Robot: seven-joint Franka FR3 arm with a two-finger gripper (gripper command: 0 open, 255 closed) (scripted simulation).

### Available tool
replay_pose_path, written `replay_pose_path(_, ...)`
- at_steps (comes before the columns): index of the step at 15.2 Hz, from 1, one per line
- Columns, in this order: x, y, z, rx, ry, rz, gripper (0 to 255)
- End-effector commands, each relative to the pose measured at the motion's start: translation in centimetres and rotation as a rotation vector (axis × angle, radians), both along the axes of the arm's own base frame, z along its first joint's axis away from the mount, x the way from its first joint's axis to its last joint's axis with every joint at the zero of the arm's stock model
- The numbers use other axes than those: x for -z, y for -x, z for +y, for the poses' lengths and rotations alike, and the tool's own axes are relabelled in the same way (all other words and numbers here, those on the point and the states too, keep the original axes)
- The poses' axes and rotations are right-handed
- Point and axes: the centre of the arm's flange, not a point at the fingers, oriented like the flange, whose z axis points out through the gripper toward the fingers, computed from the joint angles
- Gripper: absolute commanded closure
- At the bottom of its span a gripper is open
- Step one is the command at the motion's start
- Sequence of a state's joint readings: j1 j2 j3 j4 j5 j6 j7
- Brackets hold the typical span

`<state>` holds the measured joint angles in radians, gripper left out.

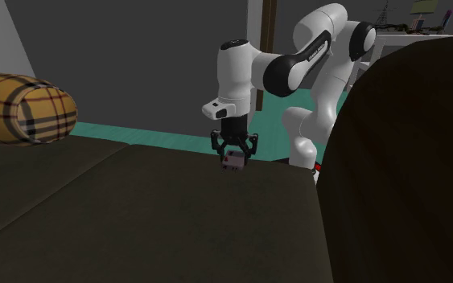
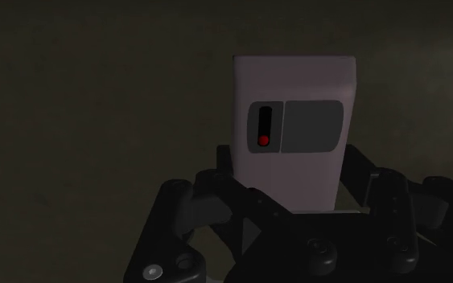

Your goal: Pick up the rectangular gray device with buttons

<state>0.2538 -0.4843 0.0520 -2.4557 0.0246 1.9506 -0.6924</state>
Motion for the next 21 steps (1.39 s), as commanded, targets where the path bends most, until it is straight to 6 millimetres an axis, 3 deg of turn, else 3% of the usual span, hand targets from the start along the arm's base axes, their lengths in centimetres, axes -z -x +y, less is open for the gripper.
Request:
replay_pose_path(1, 0.0, 0.0, 0.0, 0.0, 0.0, 0.0, 255)
replay_pose_path(5, 0.1, 0.0, -0.1, 0.0, 0.0, 0.0, 255)
replay_pose_path(21, -7.9, 0.0, -0.1, 0.0, 0.0, 0.0, 255)
